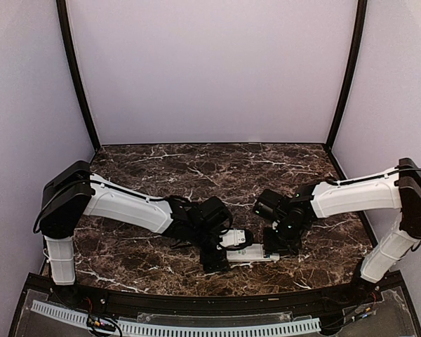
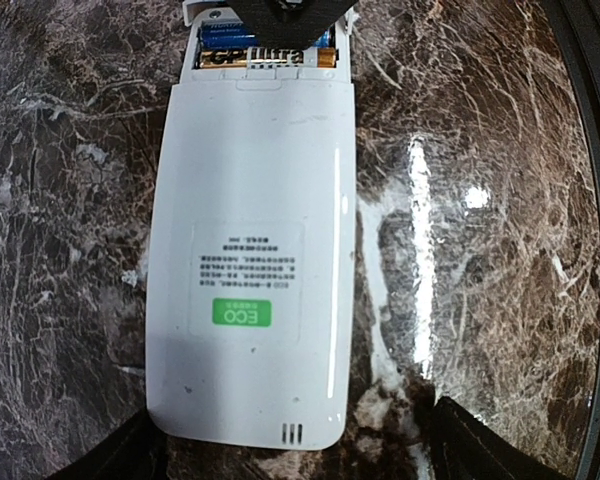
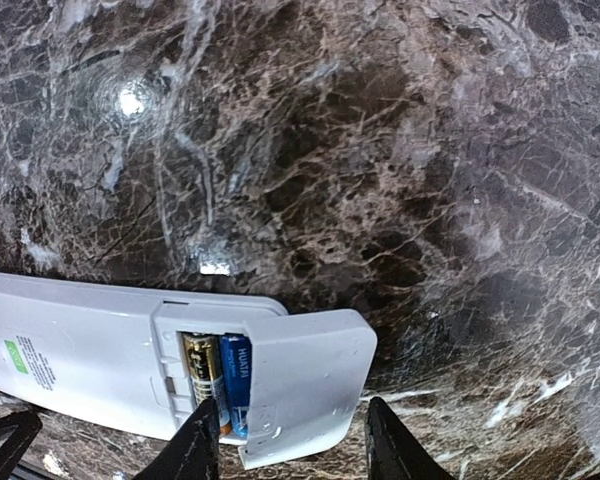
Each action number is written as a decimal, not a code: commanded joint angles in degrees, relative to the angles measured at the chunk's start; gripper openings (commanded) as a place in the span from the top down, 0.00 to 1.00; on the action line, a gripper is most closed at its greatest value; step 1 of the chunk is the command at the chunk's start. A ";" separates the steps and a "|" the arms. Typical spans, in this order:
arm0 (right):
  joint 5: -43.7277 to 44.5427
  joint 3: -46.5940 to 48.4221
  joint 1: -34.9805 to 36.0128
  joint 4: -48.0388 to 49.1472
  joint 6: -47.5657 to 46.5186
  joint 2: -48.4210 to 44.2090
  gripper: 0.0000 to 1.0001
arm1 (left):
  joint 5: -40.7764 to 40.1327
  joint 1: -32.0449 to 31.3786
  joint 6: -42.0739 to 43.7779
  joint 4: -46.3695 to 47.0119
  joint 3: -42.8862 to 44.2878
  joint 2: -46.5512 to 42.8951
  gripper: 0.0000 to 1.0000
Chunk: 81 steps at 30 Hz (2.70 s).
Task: Load the batteries into the remote control
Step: Place the battery cover on the remote control without the battery cover, then load the battery cover onto the remote control without the battery cover.
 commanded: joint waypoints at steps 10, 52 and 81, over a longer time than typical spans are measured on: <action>1.22 3.06 0.62 -5.50 -4.09 -6.68 0.52 | 0.72 -0.35 0.82 -2.99 -0.54 1.91 0.10; -6.73 -6.15 -1.78 8.71 -1.79 -2.60 1.00 | 0.07 -0.88 1.52 -3.46 -0.45 2.20 0.10; 0.63 -4.12 -2.86 -3.11 0.99 -11.62 1.00 | 0.94 -0.88 1.12 -4.88 0.94 1.17 0.10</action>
